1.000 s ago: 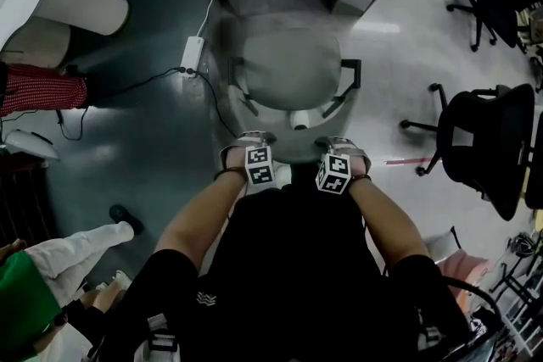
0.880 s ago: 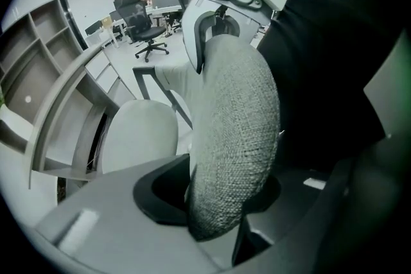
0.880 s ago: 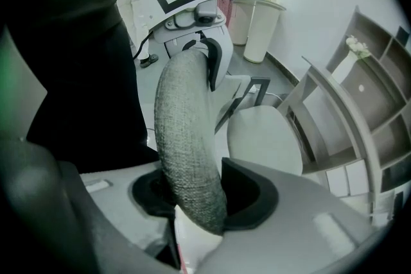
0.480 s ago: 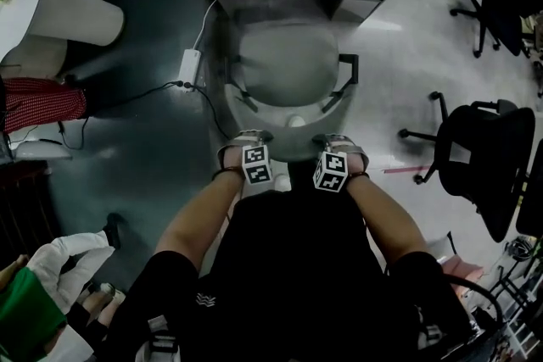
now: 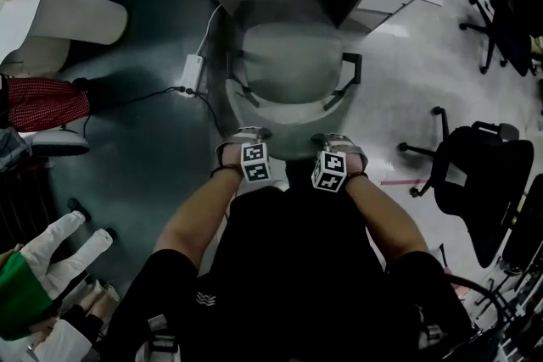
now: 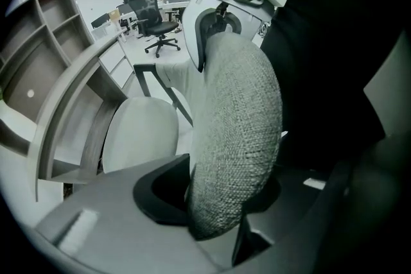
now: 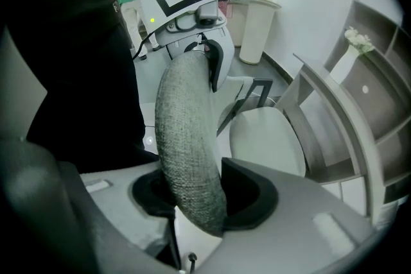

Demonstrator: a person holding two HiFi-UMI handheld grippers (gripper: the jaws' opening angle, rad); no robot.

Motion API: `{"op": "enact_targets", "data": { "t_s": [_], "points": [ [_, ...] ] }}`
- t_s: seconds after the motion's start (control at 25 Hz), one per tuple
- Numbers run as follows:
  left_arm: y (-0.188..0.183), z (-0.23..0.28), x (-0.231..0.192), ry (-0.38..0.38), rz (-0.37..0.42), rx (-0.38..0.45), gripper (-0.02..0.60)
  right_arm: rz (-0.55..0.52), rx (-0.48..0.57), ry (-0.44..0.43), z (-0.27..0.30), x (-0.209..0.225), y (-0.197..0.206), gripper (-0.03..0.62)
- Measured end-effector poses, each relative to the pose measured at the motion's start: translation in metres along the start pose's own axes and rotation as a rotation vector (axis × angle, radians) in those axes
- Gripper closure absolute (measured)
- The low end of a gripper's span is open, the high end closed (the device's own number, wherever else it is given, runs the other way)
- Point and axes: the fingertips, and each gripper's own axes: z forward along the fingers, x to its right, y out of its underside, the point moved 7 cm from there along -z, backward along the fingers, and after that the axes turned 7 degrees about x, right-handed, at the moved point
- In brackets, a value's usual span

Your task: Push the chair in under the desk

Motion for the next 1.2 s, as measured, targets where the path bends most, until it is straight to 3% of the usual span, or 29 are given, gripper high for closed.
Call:
{"op": "enact_targets", "data": {
  "t_s": [0.56,1.2],
  "points": [
    [-0.006,-0.004,-0.074,-0.011,-0.031,-0.005,0.405,-0.031,0.022,-0.014,-0.002,0.075,-0.005,0.441],
    [0.004,-0.002,-0.159,0.003,-0.008,-0.001,0.407,-0.011,0.0,0.0,0.013,0.158,-0.015,0.441]
  ]
}}
